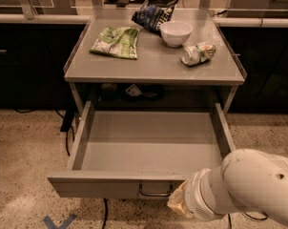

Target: Close top drawer

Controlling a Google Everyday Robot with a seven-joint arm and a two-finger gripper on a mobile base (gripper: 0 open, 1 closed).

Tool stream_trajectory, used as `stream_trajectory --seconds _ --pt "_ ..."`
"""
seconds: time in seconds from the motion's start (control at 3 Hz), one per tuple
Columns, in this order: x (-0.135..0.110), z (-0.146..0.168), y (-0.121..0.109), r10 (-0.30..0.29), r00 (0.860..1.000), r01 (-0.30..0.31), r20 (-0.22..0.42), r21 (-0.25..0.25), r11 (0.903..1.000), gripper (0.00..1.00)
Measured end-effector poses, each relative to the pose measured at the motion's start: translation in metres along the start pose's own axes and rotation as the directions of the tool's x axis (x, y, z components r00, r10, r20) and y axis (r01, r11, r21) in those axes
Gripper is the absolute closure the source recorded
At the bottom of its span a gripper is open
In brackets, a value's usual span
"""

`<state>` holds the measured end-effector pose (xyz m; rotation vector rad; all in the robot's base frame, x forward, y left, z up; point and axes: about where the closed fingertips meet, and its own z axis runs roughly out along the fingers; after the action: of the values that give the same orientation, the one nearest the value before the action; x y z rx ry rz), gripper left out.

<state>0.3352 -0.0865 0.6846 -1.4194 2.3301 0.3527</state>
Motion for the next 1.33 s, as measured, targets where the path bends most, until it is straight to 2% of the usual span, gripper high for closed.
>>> stream_trajectory --seconds 0.67,1.33 --pt "-0.006 0.006 -0.005 -0.006 1.000 0.006 0.011 0.011 0.9999 1.00" --pt "-0.033 0.012 -0.049 -0.040 0.998 0.033 0.052 0.121 0.9920 1.00"
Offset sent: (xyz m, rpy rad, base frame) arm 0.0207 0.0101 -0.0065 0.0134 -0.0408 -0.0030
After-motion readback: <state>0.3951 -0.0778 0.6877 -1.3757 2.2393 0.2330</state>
